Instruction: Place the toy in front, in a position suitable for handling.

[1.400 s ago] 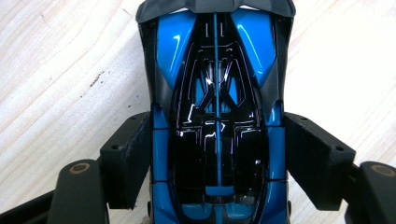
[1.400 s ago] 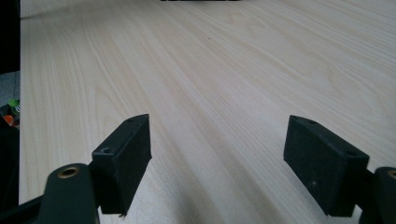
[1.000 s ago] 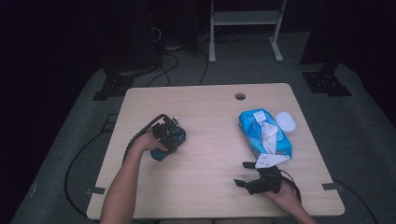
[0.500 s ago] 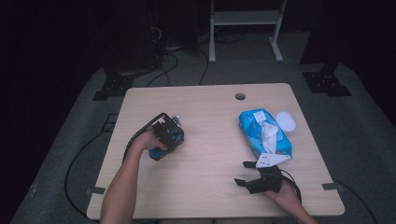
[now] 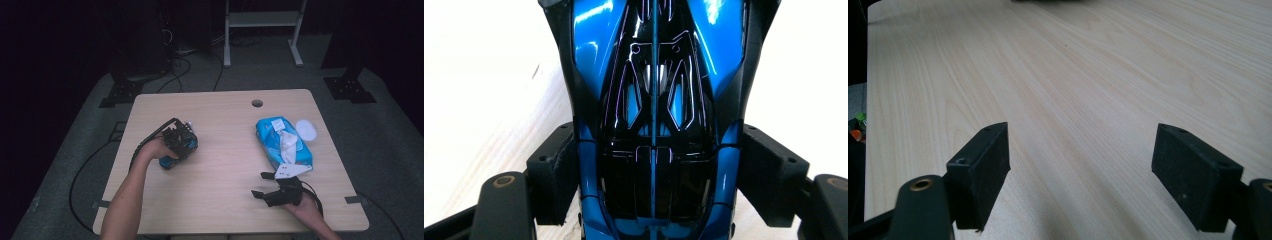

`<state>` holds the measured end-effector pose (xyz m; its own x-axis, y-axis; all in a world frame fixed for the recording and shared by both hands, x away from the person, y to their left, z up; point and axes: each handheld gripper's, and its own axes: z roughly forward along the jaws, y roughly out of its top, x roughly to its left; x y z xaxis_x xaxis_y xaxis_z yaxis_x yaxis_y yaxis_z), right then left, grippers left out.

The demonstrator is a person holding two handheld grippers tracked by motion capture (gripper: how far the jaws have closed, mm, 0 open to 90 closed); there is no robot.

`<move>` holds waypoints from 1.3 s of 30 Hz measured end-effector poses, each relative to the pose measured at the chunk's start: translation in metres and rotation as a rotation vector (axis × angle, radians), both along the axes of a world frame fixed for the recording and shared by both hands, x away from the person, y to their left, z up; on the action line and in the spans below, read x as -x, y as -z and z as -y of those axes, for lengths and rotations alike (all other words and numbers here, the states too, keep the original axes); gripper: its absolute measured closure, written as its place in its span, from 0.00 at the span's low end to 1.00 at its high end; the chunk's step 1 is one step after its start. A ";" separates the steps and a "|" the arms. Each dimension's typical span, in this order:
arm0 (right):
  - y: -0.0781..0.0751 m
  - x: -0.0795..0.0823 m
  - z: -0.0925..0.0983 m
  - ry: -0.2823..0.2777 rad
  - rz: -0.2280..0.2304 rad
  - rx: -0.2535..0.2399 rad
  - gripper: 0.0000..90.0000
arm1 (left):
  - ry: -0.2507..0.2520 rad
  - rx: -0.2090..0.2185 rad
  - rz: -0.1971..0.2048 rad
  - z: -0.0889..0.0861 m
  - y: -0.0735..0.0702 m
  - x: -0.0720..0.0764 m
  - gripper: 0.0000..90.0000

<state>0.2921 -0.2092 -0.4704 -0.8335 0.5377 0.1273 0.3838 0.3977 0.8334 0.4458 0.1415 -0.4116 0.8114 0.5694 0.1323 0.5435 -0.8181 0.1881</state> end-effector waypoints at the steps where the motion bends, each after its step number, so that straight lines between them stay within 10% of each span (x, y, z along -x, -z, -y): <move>1: 0.000 0.000 0.000 0.001 0.001 -0.001 0.25 | 0.015 0.003 0.004 0.004 -0.002 0.003 0.28; 20: -0.007 -0.002 0.015 0.043 0.014 -0.027 0.25 | 0.326 0.045 -0.076 0.122 0.014 0.061 0.29; 27: -0.008 -0.001 0.015 0.040 0.014 -0.025 0.25 | 0.339 0.023 -0.091 0.128 0.030 0.062 0.28; 39: -0.008 -0.001 0.015 0.038 0.016 -0.025 0.25 | 0.295 0.264 0.037 0.096 0.008 0.068 0.20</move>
